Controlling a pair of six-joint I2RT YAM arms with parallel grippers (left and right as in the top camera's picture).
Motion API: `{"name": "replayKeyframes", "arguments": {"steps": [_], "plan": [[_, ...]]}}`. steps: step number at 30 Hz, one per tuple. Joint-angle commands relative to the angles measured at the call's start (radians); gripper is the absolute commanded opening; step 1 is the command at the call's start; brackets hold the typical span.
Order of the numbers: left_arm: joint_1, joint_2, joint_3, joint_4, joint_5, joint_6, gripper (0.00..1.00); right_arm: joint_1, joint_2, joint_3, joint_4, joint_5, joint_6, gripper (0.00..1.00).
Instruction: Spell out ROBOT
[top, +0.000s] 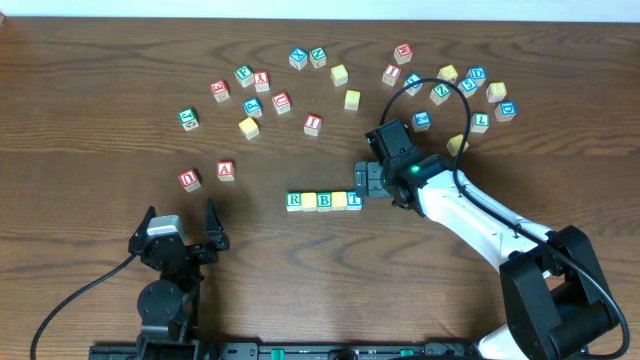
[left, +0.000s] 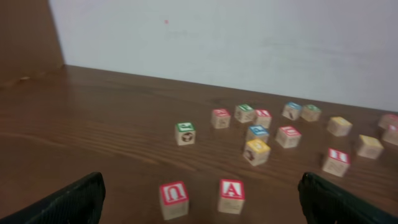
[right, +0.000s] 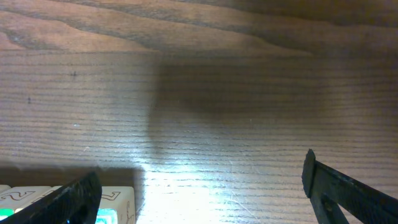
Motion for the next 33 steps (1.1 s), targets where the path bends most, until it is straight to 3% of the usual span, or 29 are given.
{"name": "replayKeyframes", "arguments": {"steps": [1, 33], "plan": [[0.005, -0.010, -0.016, -0.051, 0.058, -0.006, 0.98, 0.005, -0.010, -0.005, 0.002, 0.008, 0.007, 0.99], [0.005, -0.007, -0.016, -0.050, 0.079, -0.009, 0.98, 0.005, -0.010, -0.005, 0.002, 0.008, 0.007, 0.99]]}}
